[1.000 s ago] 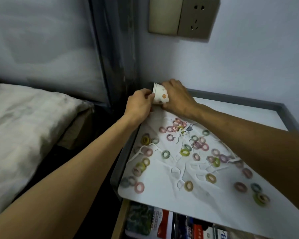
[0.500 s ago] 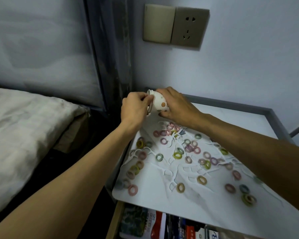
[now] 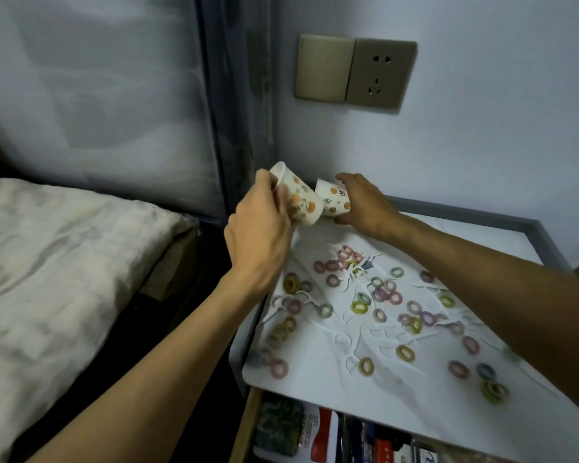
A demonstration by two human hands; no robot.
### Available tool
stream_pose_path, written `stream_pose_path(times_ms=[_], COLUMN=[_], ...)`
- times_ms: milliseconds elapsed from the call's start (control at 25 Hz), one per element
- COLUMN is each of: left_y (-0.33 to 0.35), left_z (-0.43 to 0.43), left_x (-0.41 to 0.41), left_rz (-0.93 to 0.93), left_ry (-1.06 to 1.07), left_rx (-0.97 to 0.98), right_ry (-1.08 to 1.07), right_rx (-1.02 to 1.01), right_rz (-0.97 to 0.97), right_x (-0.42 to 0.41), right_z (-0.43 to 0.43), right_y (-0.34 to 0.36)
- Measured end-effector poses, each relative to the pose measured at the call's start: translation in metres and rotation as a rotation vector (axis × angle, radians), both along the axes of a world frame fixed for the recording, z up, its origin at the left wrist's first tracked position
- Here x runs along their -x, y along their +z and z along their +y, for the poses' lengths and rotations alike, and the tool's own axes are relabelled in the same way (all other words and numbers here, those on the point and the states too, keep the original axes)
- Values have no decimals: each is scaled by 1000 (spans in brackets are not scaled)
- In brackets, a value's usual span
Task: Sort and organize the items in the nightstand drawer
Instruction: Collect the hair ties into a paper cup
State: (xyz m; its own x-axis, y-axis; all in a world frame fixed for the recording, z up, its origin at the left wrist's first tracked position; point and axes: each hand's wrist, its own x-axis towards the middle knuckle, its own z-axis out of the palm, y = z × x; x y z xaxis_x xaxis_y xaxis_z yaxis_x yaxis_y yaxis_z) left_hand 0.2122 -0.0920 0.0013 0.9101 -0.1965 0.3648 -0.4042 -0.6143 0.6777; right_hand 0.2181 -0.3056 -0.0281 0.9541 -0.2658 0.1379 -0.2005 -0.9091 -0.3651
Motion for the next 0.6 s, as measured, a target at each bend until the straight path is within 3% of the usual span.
stream_pose_path(times_ms=[120, 360, 480, 600], left_y=[6, 28, 31, 22], left_z=[9, 15, 13, 7], left_x=[12, 91, 145, 182], left_rz=[38, 199, 409, 542], left_ry=[-131, -395, -444, -456], left_rx=[30, 273, 439, 380], right_ry=[-6, 74, -9, -32], right_rx=[-238, -899, -898, -808], right_rz=[-128, -96, -125, -114], right_x=[44, 187, 241, 282], right_z=[17, 84, 104, 101], right_y=[24, 56, 45, 28])
